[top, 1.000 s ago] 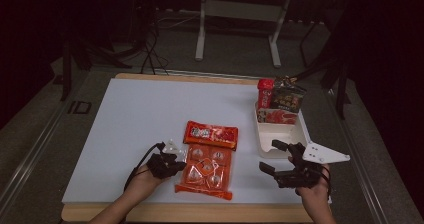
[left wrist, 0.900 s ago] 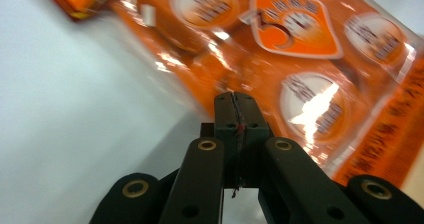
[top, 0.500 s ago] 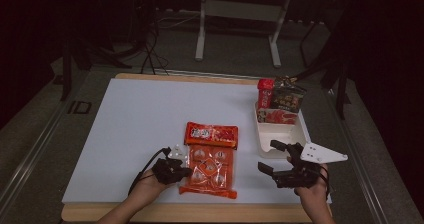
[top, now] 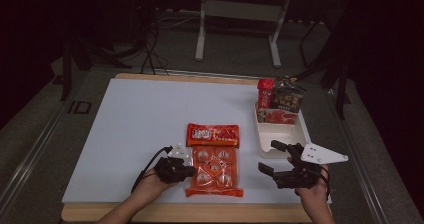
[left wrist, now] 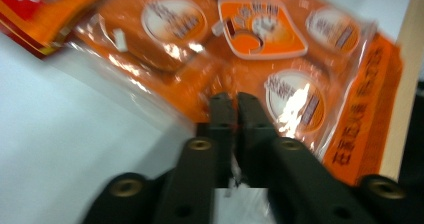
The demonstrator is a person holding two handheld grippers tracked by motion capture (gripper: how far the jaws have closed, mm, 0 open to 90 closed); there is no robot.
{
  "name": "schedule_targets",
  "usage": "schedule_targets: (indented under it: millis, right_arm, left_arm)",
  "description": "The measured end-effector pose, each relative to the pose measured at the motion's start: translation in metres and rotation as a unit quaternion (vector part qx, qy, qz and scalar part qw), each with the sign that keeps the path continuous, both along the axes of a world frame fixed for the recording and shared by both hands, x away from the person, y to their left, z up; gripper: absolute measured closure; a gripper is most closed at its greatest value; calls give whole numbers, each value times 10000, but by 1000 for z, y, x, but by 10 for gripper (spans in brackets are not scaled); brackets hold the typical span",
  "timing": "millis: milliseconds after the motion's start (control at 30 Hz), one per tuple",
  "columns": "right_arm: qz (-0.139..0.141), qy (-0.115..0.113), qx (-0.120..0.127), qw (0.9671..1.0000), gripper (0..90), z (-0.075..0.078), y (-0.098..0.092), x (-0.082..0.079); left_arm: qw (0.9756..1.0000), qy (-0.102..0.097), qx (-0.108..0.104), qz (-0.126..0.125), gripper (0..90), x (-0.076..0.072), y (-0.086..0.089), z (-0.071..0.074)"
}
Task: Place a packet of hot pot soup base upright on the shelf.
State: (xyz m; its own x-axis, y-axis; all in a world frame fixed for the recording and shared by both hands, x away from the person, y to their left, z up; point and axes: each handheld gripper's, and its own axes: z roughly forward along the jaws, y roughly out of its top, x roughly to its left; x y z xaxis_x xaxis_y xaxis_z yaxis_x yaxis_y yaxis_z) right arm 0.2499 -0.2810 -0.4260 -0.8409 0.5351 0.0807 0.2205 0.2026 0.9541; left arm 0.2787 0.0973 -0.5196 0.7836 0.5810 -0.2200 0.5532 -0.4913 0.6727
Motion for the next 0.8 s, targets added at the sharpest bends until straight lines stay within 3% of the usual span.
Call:
schedule_targets:
  millis: [200,367,567,800]
  right_arm:
    - [28,-43,-12,10000,136,0,0,0]
    - [95,-175,-93,9998,137,0,2,-1]
    - [163,-329,-110,9993,136,0,4,-2]
    - [-34,-177,-101,9998,126,0,3,-2]
  left_arm:
    - [9992,-237,-274,192,676,7,9,13]
    - [9971,-237,-630,355,553,16,17,19]
    - [9964,-278,-626,505,464,30,23,22]
    - [9939,-412,-628,813,442,47,27,20]
